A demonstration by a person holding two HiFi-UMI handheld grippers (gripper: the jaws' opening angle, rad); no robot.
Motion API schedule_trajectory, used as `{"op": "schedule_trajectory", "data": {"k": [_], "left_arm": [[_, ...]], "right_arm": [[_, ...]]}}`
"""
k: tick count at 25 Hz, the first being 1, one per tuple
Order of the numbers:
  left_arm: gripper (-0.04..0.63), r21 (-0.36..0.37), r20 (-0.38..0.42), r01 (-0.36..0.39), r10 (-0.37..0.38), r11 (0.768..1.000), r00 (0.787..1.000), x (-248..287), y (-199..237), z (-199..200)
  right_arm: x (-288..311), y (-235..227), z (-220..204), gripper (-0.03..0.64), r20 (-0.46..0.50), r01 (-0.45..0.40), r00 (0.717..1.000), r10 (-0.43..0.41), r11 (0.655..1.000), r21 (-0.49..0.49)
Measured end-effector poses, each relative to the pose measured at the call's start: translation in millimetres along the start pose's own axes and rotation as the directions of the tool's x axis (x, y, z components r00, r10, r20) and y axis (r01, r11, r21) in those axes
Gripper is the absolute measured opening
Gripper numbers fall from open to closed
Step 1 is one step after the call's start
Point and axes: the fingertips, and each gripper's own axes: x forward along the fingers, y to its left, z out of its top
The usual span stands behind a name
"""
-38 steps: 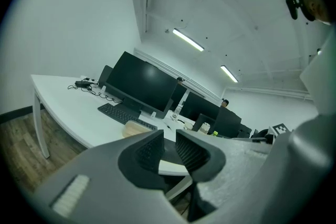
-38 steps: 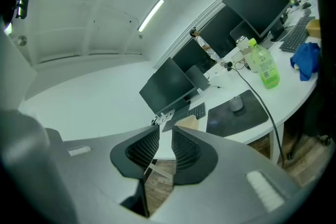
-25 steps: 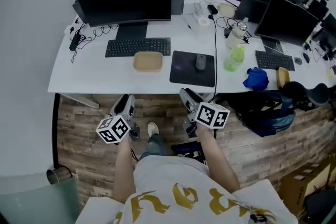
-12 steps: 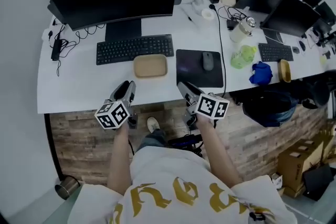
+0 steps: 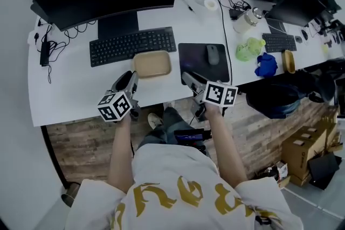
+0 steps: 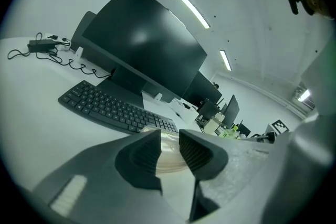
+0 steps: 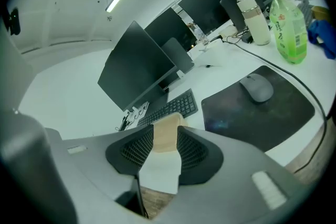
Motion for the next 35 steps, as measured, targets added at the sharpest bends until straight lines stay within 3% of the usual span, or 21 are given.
{"op": "schedule_trajectory", "data": {"k": [6,18,28,35], "left_arm": [[0.104,-0.002,-0.023,-0.008,0.008,1.000,1.000,7.6,11.6,1.8],[0.104,-0.012,-0.060,-0.047,0.047,0.999,0.997,27.5,38.9,-5.4],[0.104,-0.088,-0.066,-0.055,0.050,0.995,0.997,39.7,51.4,-12.4],[0.104,-0.118,-0.068,-0.039,0.031,0.992,0.997,48.4,54.2,-16.0]], "right_arm": [[14.0,-19.4,-2.4,0.178,-0.024,0.009,1.000,-0.008,0.999,0.048],[52.5,-27.4,-36.7,0.169,-0.129,-0.074,0.988,0.088,0.991,0.113],[74.0,-25.6,-50.1,0.176,-0.187,-0.143,0.967,0.176,0.974,0.178],[82.1,-26.5,-54.4,0.175,-0.210,-0.149,0.959,0.188,0.971,0.186]]}}
